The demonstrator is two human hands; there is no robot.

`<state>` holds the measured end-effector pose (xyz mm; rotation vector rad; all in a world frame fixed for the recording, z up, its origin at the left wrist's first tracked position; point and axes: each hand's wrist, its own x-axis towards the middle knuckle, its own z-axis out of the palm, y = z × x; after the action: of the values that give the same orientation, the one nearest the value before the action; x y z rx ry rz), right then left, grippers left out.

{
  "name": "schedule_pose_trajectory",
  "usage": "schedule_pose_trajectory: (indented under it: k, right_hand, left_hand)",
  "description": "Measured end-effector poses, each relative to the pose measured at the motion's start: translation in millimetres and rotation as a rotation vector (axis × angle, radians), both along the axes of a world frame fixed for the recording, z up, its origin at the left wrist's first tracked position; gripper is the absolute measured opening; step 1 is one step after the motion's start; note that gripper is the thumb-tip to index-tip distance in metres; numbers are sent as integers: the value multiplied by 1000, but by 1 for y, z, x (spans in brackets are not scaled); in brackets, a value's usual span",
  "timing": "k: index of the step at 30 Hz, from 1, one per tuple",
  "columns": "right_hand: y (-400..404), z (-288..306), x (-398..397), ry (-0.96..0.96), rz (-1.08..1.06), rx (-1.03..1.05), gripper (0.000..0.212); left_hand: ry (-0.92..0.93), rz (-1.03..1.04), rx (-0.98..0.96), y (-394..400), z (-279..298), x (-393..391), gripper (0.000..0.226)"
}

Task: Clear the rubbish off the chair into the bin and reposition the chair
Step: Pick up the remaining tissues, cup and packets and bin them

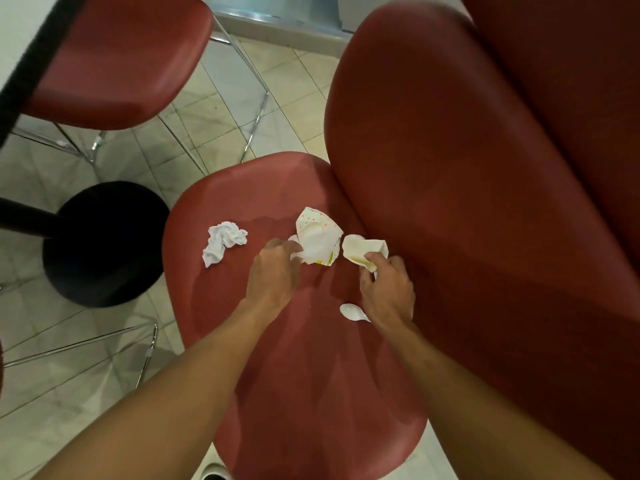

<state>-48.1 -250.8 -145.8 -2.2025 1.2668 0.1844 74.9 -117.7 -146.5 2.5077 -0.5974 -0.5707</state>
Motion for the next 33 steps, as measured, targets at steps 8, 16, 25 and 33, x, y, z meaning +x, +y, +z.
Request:
schedule_pose_trajectory:
  k: [8,16,25,33]
  right_hand:
    - [62,69,-17,-36,86,7,34]
    - [145,126,-39,-113,140,5,28]
    - [257,161,-83,-74,287,16,34]
    - [359,163,-105,-67,435,79,35]
  left_hand:
    - [-39,55,-6,62,64,-34,25]
    - [-29,189,-51,148,129,-72,28]
    - [-21,404,38,276,160,-129,17]
    - [12,595,45,408,160,-179,18]
